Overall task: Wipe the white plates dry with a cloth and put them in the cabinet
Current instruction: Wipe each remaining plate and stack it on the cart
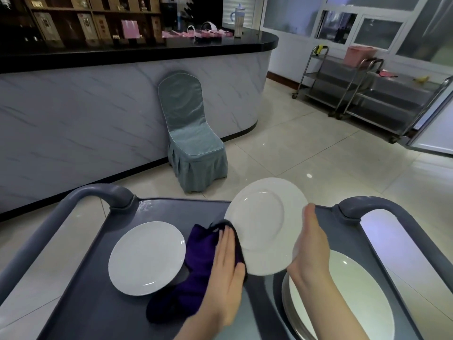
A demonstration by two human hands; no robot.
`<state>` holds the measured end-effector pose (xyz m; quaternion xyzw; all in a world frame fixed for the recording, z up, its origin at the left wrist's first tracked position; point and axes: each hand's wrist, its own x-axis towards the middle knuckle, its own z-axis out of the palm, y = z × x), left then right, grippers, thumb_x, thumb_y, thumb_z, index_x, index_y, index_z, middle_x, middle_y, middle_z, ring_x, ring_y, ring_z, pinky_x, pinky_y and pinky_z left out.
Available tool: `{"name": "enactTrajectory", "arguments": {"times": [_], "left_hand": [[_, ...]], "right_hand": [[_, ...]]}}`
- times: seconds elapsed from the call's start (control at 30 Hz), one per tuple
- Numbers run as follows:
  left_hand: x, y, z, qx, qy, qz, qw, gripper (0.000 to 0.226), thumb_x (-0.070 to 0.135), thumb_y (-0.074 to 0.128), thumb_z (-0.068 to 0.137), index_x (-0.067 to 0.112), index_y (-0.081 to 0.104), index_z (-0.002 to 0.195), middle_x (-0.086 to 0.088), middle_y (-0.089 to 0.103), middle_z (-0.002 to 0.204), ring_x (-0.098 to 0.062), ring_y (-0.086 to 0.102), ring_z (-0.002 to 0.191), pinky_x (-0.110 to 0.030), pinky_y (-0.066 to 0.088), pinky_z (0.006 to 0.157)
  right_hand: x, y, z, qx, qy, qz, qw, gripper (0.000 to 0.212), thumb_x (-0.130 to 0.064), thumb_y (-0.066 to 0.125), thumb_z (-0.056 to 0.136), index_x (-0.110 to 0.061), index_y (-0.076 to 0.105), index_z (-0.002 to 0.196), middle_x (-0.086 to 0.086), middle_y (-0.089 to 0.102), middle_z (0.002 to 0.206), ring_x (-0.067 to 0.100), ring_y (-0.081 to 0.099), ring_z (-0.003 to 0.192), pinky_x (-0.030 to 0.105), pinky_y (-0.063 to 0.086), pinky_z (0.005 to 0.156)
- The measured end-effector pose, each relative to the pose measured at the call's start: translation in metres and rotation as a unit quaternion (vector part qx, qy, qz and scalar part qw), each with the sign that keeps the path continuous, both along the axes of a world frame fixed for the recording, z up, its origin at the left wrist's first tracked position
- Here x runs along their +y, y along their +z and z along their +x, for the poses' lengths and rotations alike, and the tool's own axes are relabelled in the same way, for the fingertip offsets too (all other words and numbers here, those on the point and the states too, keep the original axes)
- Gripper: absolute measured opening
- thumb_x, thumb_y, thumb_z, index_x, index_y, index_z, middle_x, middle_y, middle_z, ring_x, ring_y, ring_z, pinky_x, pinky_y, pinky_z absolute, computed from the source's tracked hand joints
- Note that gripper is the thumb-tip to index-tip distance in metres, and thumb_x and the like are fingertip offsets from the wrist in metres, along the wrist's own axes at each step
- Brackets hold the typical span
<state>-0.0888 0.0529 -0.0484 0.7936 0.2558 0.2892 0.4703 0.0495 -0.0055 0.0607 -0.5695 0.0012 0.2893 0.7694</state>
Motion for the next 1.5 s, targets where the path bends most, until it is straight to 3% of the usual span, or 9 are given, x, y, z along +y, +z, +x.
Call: {"name": "enactTrajectory", "arguments": {"times": [0.13, 0.23, 0.4, 0.67, 0.9, 1.03, 1.23, 1.4, 1.5], "left_hand": [[-0.012, 0.016, 0.012, 0.031, -0.04, 0.112, 0.992, 0.058, 0.027, 0.024, 0.1, 0.023, 0.0, 0.153, 0.014, -0.001, 0.163, -0.005, -0.006, 0.151, -0.025, -0.005, 0.122], [-0.002, 0.043, 0.021, 0.056, -0.092, 0.16, 0.981, 0.056, 0.024, 0.023, 0.101, 0.029, 0.0, 0.152, 0.021, -0.004, 0.16, 0.003, -0.009, 0.149, -0.022, -0.006, 0.122], [0.022, 0.073, 0.033, 0.05, -0.114, 0.174, 0.977, 0.056, 0.013, 0.031, 0.106, 0.027, 0.01, 0.155, 0.017, 0.003, 0.164, 0.002, -0.008, 0.149, -0.029, -0.001, 0.124], [-0.009, 0.035, 0.027, 0.099, -0.103, 0.271, 0.952, 0.074, 0.024, 0.023, 0.096, 0.044, -0.025, 0.148, 0.027, -0.022, 0.158, -0.001, -0.013, 0.149, -0.031, -0.006, 0.123], [0.026, 0.056, 0.033, -0.014, -0.053, 0.004, 0.998, 0.051, 0.027, 0.02, 0.103, 0.034, 0.004, 0.15, 0.022, -0.001, 0.161, 0.002, -0.001, 0.15, -0.034, 0.006, 0.125], [0.026, 0.04, 0.022, 0.039, -0.044, 0.016, 0.998, 0.054, 0.028, 0.021, 0.102, 0.03, -0.005, 0.149, 0.022, -0.008, 0.159, 0.005, -0.009, 0.148, -0.038, 0.002, 0.125], [-0.009, 0.021, 0.024, 0.133, -0.078, 0.148, 0.977, 0.059, 0.03, 0.013, 0.1, 0.039, -0.023, 0.146, 0.032, -0.028, 0.152, 0.005, -0.012, 0.147, -0.021, -0.01, 0.12], [0.018, 0.037, 0.029, 0.0, -0.103, -0.035, 0.994, 0.055, 0.039, 0.024, 0.099, 0.051, -0.003, 0.145, 0.033, -0.005, 0.159, 0.005, -0.001, 0.149, -0.035, 0.005, 0.125], [0.026, 0.03, 0.026, 0.027, -0.066, -0.016, 0.997, 0.054, 0.032, 0.024, 0.102, 0.049, -0.005, 0.144, 0.037, -0.008, 0.155, 0.008, -0.004, 0.147, -0.042, 0.005, 0.125]], "right_hand": [[0.01, -0.007, -0.012, 0.011, -0.016, 0.002, 1.0, 0.035, -0.053, 0.056, 0.096, -0.021, 0.071, 0.098, -0.012, 0.078, 0.083, 0.005, 0.074, 0.074, 0.027, 0.053, 0.063], [0.01, -0.019, -0.027, -0.011, 0.021, -0.035, 0.999, 0.042, -0.05, 0.051, 0.098, -0.019, 0.079, 0.094, -0.002, 0.079, 0.093, 0.015, 0.075, 0.091, 0.035, 0.054, 0.081], [0.004, -0.027, -0.044, -0.054, 0.07, -0.064, 0.994, 0.033, -0.058, 0.051, 0.095, -0.042, 0.079, 0.087, -0.007, 0.079, 0.092, 0.006, 0.074, 0.087, 0.033, 0.053, 0.08], [0.005, -0.015, -0.024, -0.081, 0.066, -0.092, 0.99, 0.047, -0.056, 0.046, 0.098, -0.034, 0.079, 0.072, -0.002, 0.078, 0.079, 0.008, 0.074, 0.074, 0.033, 0.05, 0.075], [-0.006, -0.027, -0.043, -0.185, 0.111, -0.137, 0.967, 0.046, -0.043, 0.055, 0.097, -0.016, 0.06, 0.06, -0.004, 0.064, 0.058, 0.013, 0.058, 0.057, 0.026, 0.048, 0.056], [-0.007, -0.014, -0.032, -0.145, 0.074, -0.094, 0.982, 0.047, -0.035, 0.059, 0.097, -0.022, 0.047, 0.054, -0.006, 0.042, 0.052, 0.01, 0.039, 0.05, 0.019, 0.035, 0.048], [-0.006, -0.008, -0.02, -0.105, 0.057, -0.058, 0.991, 0.043, -0.036, 0.056, 0.099, -0.022, 0.076, 0.063, -0.004, 0.071, 0.064, 0.008, 0.067, 0.057, 0.019, 0.051, 0.05], [-0.009, -0.016, -0.034, -0.094, 0.068, -0.048, 0.992, 0.044, -0.037, 0.056, 0.099, -0.023, 0.075, 0.062, -0.001, 0.071, 0.066, 0.011, 0.066, 0.059, 0.023, 0.052, 0.053], [-0.007, -0.008, -0.029, -0.116, 0.038, -0.055, 0.991, 0.051, -0.038, 0.057, 0.098, -0.023, 0.055, 0.049, -0.006, 0.051, 0.053, 0.008, 0.048, 0.049, 0.02, 0.041, 0.048]]}}
